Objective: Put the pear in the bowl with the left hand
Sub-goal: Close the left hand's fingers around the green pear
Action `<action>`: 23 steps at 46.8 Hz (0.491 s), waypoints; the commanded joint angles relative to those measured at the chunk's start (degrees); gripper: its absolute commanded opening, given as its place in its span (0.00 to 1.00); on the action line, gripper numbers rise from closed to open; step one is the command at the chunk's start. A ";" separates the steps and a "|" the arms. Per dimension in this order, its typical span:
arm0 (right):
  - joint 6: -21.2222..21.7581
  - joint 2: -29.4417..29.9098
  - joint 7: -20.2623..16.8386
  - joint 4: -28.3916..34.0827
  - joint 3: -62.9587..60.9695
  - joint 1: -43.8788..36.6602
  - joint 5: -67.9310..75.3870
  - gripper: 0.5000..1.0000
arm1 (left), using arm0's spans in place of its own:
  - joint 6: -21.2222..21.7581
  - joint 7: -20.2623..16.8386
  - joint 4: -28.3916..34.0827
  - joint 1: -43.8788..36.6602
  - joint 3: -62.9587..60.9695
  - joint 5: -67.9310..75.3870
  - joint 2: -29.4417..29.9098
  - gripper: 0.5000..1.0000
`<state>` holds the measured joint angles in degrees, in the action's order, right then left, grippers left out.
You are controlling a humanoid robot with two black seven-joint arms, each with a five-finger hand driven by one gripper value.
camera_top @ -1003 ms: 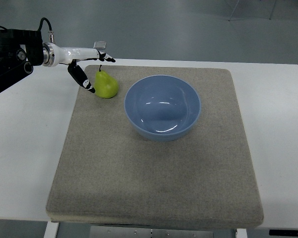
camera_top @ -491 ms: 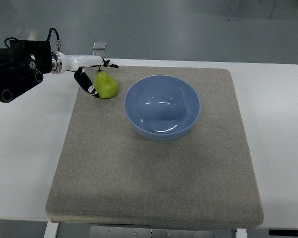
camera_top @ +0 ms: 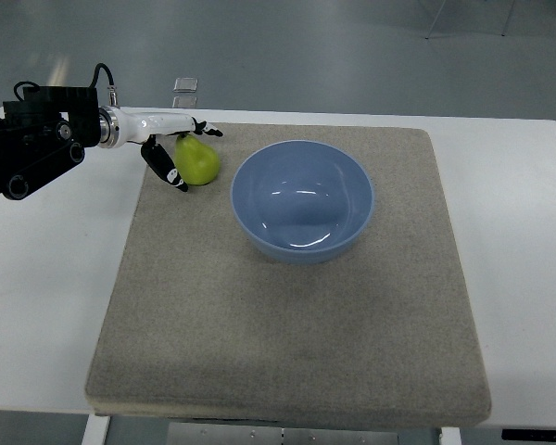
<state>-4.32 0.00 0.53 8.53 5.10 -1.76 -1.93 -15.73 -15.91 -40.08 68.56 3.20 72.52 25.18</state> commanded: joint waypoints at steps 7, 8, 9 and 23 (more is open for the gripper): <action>0.01 0.00 0.00 0.00 0.00 0.00 0.00 0.85 | 0.00 0.00 0.26 0.00 0.22 -0.10 -0.05 0.99; 0.01 0.00 0.00 0.00 0.00 0.00 0.00 0.85 | 0.00 0.00 0.18 0.00 0.31 -0.10 -0.05 0.98; 0.01 0.00 0.00 0.00 0.00 0.00 0.00 0.85 | 0.00 0.00 0.18 0.00 0.31 -0.10 -0.05 0.98; 0.01 0.00 0.00 0.00 0.00 0.00 0.00 0.85 | 0.00 0.00 0.26 -0.09 0.49 -0.36 -0.05 0.99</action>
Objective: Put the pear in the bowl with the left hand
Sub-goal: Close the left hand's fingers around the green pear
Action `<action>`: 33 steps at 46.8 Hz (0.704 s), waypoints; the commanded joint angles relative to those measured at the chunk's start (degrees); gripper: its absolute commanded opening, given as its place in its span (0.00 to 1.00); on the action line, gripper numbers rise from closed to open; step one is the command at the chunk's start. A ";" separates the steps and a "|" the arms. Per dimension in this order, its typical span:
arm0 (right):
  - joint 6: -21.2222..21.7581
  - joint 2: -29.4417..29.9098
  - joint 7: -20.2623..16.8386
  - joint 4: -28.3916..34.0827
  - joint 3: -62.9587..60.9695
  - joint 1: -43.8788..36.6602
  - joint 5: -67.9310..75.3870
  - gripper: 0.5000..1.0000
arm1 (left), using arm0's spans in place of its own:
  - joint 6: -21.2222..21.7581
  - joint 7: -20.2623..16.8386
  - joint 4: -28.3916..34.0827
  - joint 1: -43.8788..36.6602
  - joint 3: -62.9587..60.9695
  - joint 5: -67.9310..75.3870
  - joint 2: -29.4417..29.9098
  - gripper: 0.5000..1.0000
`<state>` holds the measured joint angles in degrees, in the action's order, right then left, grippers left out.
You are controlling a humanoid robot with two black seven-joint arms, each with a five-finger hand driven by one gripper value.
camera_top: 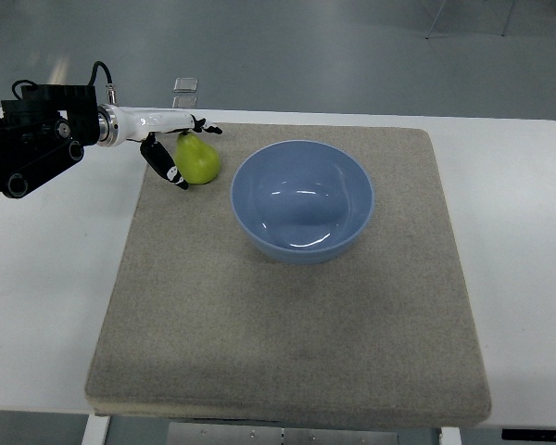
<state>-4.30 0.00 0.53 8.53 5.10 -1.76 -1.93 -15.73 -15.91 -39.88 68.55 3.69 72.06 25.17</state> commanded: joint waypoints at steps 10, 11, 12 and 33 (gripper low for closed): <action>0.00 0.00 0.00 0.00 0.00 0.00 0.00 0.85 | -0.09 0.00 -0.02 -1.23 -0.52 0.18 -0.04 0.96; 0.00 0.00 0.00 0.00 0.00 0.00 0.00 0.85 | -0.09 0.00 -0.02 -1.23 -0.44 0.18 -0.04 0.95; 0.00 0.00 0.00 0.00 0.00 0.00 0.00 0.85 | -0.09 0.00 -0.02 -1.23 -0.43 0.18 -0.04 0.94; -0.09 0.00 0.00 0.00 0.00 0.00 0.00 0.85 | -0.09 -0.09 1.30 -1.14 0.00 0.36 -0.92 0.24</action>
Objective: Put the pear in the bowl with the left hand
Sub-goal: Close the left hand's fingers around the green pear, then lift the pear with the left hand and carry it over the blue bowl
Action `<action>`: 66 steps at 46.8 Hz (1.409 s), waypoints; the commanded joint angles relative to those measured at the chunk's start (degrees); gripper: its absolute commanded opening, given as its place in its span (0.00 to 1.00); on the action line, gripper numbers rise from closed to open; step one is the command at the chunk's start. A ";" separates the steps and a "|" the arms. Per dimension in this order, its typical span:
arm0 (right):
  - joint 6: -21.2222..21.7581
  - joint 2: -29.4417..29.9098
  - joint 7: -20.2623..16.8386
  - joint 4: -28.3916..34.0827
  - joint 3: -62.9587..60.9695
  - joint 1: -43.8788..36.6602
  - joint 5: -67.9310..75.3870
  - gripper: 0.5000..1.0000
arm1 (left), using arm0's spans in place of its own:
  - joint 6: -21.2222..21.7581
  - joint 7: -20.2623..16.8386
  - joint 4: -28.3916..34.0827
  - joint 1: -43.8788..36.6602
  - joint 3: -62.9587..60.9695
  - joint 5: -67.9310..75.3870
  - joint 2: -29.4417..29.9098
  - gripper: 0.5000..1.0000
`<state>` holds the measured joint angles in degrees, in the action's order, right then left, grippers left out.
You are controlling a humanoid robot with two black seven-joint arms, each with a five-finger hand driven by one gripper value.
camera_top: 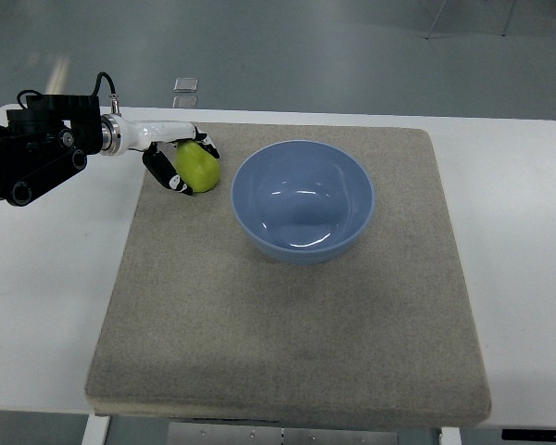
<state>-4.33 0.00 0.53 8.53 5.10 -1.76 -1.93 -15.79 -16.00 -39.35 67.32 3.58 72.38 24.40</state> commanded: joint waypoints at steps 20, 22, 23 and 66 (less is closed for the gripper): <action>0.02 0.00 0.00 0.00 0.00 0.00 0.00 0.85 | -0.03 0.00 0.94 1.41 0.90 -0.31 -0.14 0.20; 0.02 0.00 0.00 0.00 0.00 0.00 0.00 0.85 | -0.04 0.00 0.85 1.94 1.43 -0.31 -0.06 0.20; -0.06 0.00 0.00 0.00 0.00 0.00 0.00 0.85 | -0.12 0.00 0.85 2.12 1.78 -0.31 -0.06 0.21; 0.02 0.00 0.00 0.00 0.00 0.00 0.00 0.85 | -0.91 -1.05 -10.05 8.71 6.00 -1.71 -4.45 0.31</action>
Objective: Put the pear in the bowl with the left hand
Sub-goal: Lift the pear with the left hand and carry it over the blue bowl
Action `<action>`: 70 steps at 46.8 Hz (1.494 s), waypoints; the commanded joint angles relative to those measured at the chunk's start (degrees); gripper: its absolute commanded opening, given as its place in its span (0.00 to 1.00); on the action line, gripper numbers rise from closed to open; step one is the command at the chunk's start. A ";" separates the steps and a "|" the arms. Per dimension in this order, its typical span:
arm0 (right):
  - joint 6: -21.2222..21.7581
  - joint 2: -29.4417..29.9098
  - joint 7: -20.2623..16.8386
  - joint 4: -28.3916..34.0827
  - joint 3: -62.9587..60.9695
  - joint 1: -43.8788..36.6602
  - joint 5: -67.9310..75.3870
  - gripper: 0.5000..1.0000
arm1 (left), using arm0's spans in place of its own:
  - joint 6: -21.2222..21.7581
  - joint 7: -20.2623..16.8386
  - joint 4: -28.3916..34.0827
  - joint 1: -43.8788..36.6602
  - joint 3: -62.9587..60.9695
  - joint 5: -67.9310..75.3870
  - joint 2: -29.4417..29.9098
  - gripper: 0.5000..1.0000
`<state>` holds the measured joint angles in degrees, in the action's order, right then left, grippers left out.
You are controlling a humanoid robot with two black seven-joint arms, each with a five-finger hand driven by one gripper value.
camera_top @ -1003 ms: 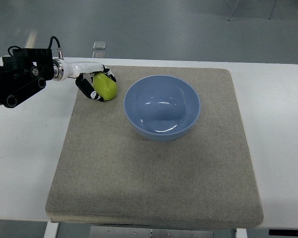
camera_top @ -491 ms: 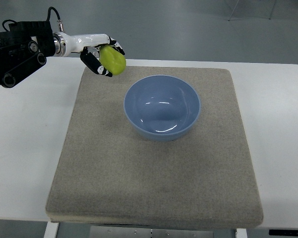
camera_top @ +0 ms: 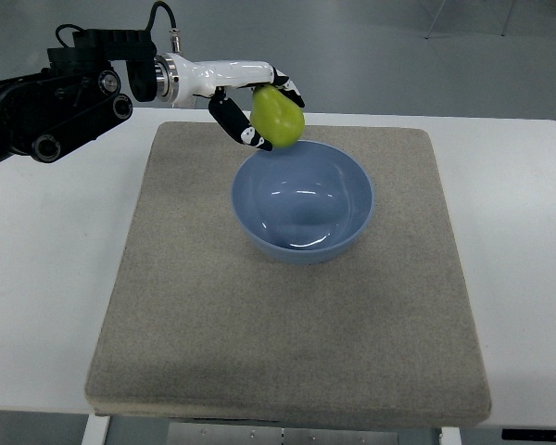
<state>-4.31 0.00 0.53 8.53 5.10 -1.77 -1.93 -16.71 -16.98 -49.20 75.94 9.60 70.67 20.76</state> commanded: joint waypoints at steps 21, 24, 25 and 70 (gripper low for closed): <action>-0.09 0.00 -0.01 0.00 0.00 0.01 0.00 0.85 | -0.17 0.02 -1.51 -0.96 -0.81 0.70 -5.38 0.34; 0.00 0.00 -0.01 0.00 0.00 0.01 0.00 0.85 | -0.17 0.02 -1.60 -1.05 -0.90 0.87 -5.91 0.38; 0.00 0.00 -0.01 0.00 0.00 0.01 0.00 0.85 | -0.17 0.02 -1.52 -1.14 -0.98 0.88 -6.08 0.38; 0.00 0.00 -0.01 0.00 0.00 0.01 0.00 0.85 | 4.31 -0.68 -1.25 -4.83 -3.01 12.74 -8.54 0.50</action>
<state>-4.31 0.00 0.53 8.53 5.10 -1.76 -1.93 -14.13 -17.32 -50.20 71.06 6.56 82.04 12.78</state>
